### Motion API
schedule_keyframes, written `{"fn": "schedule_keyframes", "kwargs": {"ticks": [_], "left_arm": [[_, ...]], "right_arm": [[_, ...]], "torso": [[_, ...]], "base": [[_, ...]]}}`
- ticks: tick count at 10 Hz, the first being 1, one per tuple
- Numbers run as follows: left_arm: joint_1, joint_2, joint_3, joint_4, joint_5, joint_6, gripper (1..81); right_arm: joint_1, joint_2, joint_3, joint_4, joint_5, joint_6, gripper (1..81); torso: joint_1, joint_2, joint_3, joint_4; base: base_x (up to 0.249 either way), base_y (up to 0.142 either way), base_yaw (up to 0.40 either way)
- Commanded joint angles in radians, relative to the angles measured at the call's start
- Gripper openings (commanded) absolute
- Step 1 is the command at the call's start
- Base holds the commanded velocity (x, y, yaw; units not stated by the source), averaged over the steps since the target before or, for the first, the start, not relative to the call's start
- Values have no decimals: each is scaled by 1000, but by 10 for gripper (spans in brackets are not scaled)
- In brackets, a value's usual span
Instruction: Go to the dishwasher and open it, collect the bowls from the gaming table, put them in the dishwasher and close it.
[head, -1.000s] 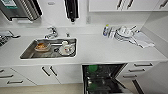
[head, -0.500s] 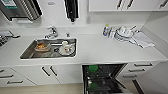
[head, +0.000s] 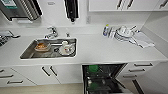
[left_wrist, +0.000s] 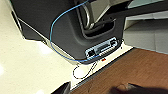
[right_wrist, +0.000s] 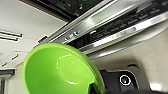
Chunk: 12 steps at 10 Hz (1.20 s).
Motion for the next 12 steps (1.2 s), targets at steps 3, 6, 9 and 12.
{"fn": "schedule_keyframes", "kwargs": {"ticks": [3,6,9,12], "left_arm": [[68,13,-11,3,83,3,811],[97,65,4,9,207,3,811],[119,73,9,7,210,3,811],[122,82,9,6,210,3,811]], "right_arm": [[284,71,72,31,-193,49,10],[407,137,55,41,-258,78,10],[473,201,-39,42,-281,101,10],[484,212,-63,53,-288,107,811]], "torso": [[0,0,0,0],[0,0,0,0],[0,0,0,0],[0,0,0,0]], "base": [[0,0,0],[0,0,0],[0,0,0],[0,0,0]]}}
